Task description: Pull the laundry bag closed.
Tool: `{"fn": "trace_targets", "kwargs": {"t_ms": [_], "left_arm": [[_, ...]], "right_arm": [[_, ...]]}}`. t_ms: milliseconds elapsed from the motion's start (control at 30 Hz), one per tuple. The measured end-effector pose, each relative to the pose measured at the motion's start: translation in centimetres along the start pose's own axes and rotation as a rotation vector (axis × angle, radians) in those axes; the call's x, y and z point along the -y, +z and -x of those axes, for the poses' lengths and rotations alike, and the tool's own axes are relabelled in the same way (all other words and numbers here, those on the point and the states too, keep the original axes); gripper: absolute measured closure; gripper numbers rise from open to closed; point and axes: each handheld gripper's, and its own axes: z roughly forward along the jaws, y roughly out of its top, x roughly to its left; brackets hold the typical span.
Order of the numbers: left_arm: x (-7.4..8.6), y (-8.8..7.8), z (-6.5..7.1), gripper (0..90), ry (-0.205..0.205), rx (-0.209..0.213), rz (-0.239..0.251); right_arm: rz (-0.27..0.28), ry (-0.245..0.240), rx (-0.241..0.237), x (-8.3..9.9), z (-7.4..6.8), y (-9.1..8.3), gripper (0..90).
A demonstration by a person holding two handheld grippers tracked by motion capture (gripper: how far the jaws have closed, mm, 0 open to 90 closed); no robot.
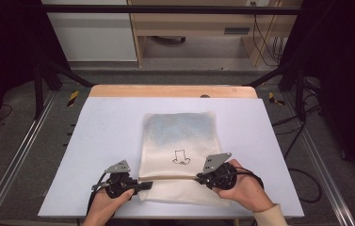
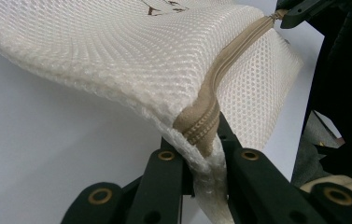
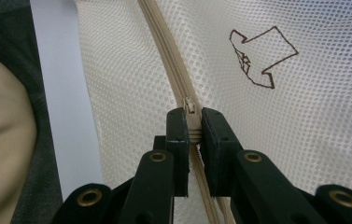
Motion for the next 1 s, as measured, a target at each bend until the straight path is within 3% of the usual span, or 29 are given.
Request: {"fn": "trace_targets", "kwargs": {"t_ms": [1000], "left_arm": [[-0.1, -0.1, 0.0, 84.7, 0.005, -0.004, 0.002]], "right_arm": [[0.009, 0.024, 0.016, 1.4, 0.0, -1.0, 82.2]]}}
